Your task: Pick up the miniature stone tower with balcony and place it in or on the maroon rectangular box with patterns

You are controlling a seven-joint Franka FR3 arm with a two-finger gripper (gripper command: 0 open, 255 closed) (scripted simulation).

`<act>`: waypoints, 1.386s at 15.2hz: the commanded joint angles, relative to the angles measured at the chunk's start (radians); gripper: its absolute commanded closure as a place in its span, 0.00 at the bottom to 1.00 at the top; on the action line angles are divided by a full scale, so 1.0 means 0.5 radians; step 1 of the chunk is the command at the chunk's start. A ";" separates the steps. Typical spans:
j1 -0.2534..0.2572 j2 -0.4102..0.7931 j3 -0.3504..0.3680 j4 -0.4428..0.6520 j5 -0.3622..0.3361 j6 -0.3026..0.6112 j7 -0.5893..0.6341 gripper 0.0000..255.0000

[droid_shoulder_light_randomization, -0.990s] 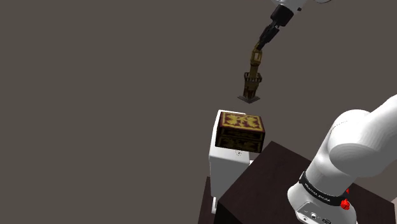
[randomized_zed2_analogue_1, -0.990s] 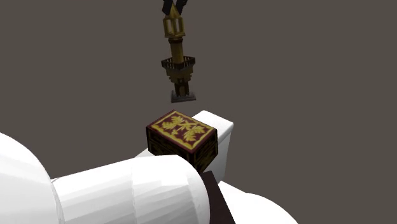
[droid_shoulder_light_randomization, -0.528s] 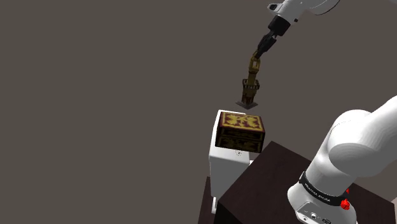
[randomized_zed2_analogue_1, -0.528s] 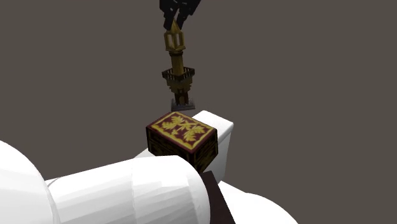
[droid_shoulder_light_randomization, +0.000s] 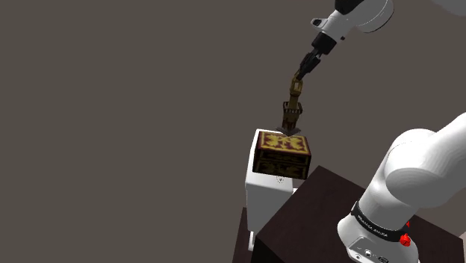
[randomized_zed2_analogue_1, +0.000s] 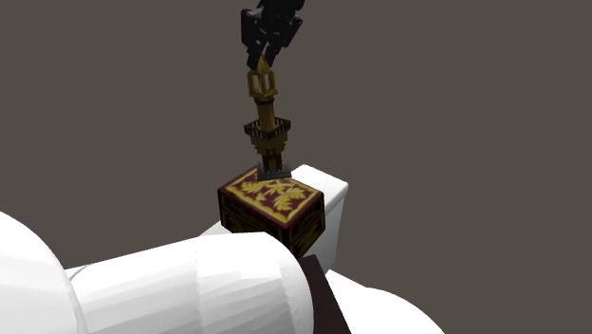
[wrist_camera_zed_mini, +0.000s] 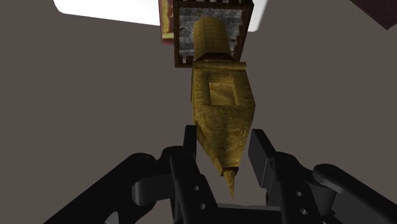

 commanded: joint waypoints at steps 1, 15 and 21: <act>-0.002 0.000 -0.007 -0.051 0.003 0.050 -0.020 1.00; 0.010 0.046 -0.068 -0.295 0.043 0.319 -0.146 1.00; 0.011 0.047 -0.068 -0.295 0.043 0.319 -0.146 0.00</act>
